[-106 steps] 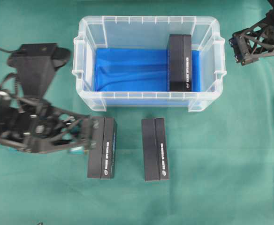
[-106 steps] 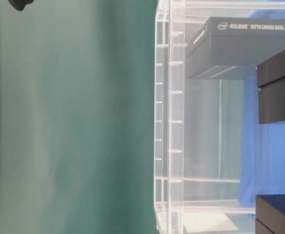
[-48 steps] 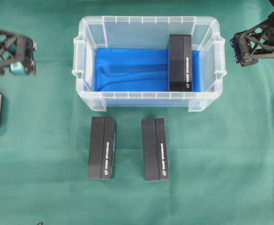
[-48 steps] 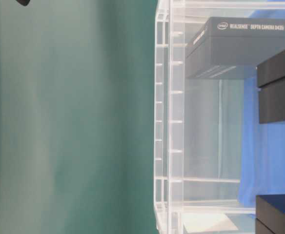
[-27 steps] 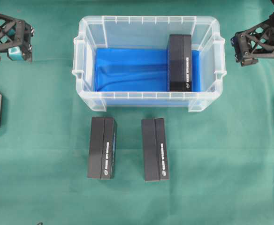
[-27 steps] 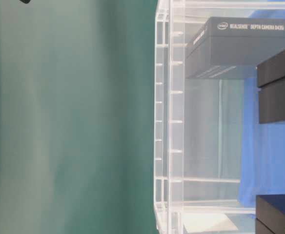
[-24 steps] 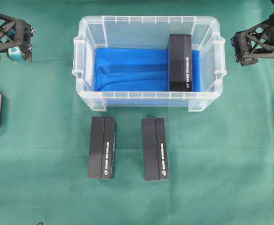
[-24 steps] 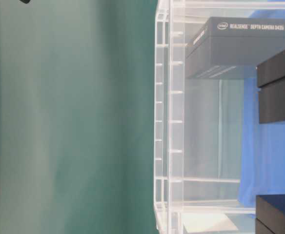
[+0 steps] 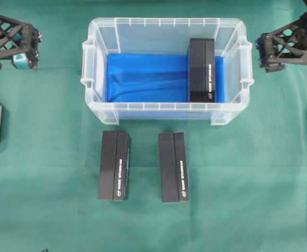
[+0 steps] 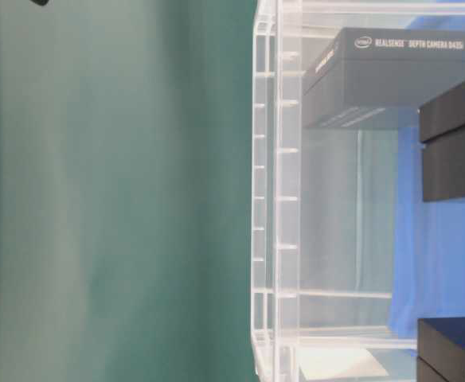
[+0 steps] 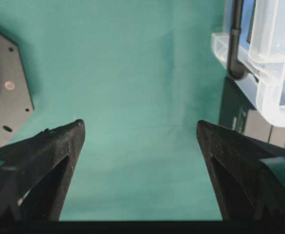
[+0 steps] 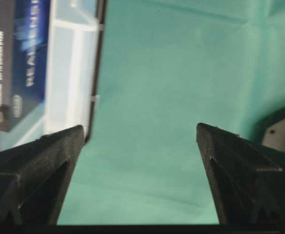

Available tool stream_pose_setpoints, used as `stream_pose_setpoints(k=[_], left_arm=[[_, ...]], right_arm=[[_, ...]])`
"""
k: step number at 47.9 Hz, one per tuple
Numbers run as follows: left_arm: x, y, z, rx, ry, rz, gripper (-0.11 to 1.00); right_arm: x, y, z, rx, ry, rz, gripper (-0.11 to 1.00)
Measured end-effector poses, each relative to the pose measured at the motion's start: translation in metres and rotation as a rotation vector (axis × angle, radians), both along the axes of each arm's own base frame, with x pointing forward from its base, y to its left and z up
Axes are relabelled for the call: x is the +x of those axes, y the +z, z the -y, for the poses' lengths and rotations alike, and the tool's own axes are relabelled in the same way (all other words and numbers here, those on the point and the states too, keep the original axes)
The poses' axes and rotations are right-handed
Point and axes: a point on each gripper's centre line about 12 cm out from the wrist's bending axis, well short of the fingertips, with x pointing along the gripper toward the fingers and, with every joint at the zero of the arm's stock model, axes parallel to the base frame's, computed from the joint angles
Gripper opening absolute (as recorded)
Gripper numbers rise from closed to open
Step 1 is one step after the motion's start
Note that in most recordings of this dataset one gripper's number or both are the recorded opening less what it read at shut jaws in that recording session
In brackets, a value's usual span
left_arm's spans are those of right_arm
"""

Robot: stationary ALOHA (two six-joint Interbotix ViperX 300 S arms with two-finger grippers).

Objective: Take out the box from the case.
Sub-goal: 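Move the right gripper over the right black box in the bin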

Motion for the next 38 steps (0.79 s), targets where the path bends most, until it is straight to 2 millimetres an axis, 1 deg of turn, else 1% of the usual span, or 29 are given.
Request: stream_pose_setpoints(k=[5, 12, 21, 29, 38], left_arm=[[0.003, 0.001, -0.001, 0.000, 0.000, 0.000, 0.97], [0.005, 0.002, -0.001, 0.000, 0.000, 0.001, 0.97], [0.006, 0.002, -0.002, 0.000, -0.003, 0.000, 0.97], [0.006, 0.003, -0.001, 0.007, -0.036, 0.000, 0.97], [0.006, 0.002, -0.001, 0.009, -0.056, -0.004, 0.97]], right_arm=[[0.012, 0.001, 0.002, 0.008, 0.000, 0.013, 0.92], [0.033, 0.001, 0.007, 0.013, 0.001, 0.019, 0.92], [0.070, 0.002, 0.012, 0.013, 0.013, 0.025, 0.92], [0.099, 0.002, 0.015, 0.012, 0.022, 0.033, 0.92], [0.120, 0.001, 0.015, 0.011, 0.035, 0.037, 0.92]])
